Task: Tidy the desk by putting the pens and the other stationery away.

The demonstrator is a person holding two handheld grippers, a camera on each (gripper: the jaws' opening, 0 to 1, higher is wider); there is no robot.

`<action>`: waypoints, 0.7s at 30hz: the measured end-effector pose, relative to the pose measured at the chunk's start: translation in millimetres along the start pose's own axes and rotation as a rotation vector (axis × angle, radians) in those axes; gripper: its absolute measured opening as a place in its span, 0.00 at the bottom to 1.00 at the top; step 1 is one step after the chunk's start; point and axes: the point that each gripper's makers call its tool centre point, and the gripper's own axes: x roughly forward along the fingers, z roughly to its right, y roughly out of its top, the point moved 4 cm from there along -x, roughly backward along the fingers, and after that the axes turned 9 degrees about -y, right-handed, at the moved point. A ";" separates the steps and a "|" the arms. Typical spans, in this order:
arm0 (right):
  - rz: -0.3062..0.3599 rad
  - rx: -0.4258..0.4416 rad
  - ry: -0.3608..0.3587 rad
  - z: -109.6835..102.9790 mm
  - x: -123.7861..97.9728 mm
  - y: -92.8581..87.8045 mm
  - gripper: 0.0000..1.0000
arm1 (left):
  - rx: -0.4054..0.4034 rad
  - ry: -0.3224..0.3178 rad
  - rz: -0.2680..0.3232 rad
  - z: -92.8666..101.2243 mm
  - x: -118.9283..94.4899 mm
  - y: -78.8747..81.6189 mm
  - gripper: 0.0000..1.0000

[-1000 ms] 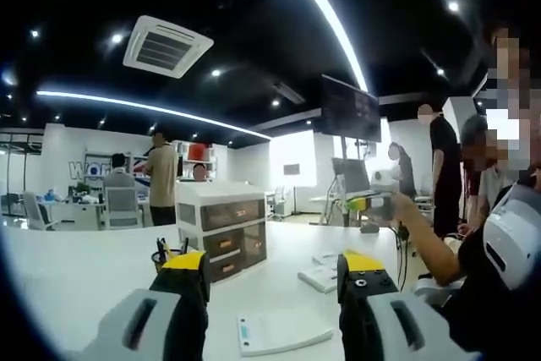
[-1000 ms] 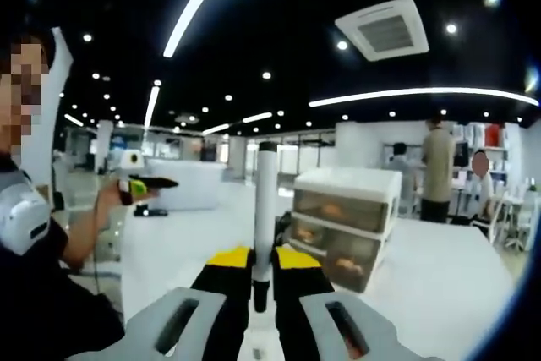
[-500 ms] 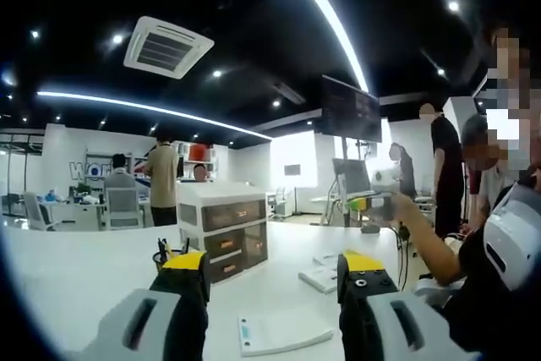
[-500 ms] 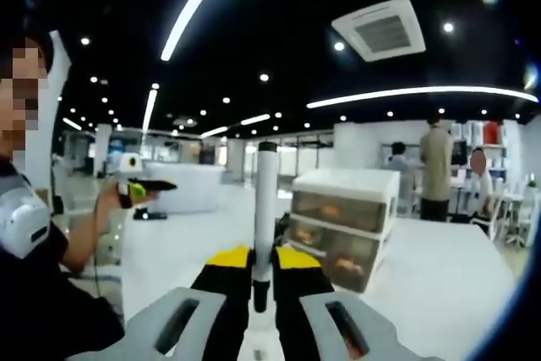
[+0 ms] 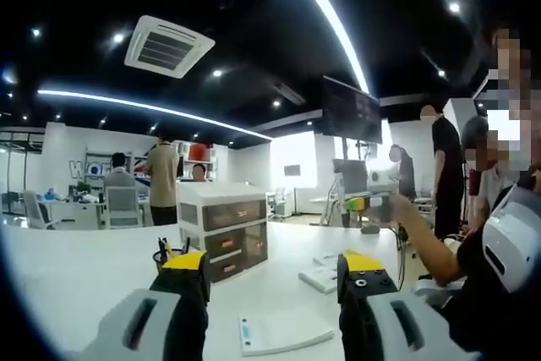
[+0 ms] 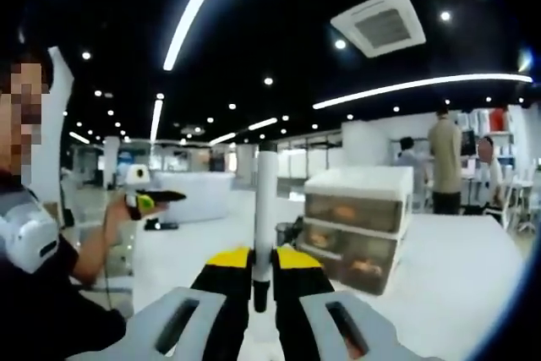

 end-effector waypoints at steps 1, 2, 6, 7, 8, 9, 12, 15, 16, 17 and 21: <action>-0.006 -0.001 0.004 -1.0 2.5 0.5 0.07 | 0.000 0.001 0.000 -0.3 -0.1 0.0 0.61; -0.009 -0.005 0.004 -2.0 4.5 1.8 0.07 | 0.000 0.001 0.001 -0.1 0.0 0.2 0.61; -0.016 -0.021 0.018 -9.0 13.8 9.0 0.07 | 0.004 0.002 0.005 0.5 -0.5 2.3 0.61; -0.017 -0.026 0.024 -11.0 16.3 10.4 0.07 | 0.005 0.002 0.007 0.6 -0.8 2.9 0.61; -0.018 -0.028 0.028 -12.2 18.0 11.1 0.07 | 0.005 0.002 0.007 0.6 -0.8 3.0 0.61; -0.018 -0.033 0.034 -14.5 21.5 12.2 0.07 | 0.006 0.002 0.008 1.0 -1.0 3.0 0.61; -0.018 -0.023 0.055 -19.9 30.9 15.2 0.07 | 0.002 0.005 0.006 0.1 -1.5 1.7 0.61; -0.019 -0.011 0.073 -23.7 38.2 18.0 0.07 | 0.002 0.005 0.006 -0.4 -2.0 1.6 0.61; -0.020 -0.011 0.077 -24.8 40.8 18.8 0.07 | 0.002 0.005 0.007 -0.6 -2.3 2.1 0.61; -0.022 -0.011 0.080 -25.9 43.5 19.6 0.07 | 0.003 0.006 0.009 -1.1 -2.8 2.7 0.61; -0.028 0.005 0.097 -29.3 55.7 21.9 0.07 | 0.002 0.008 0.010 -2.2 -3.3 3.0 0.61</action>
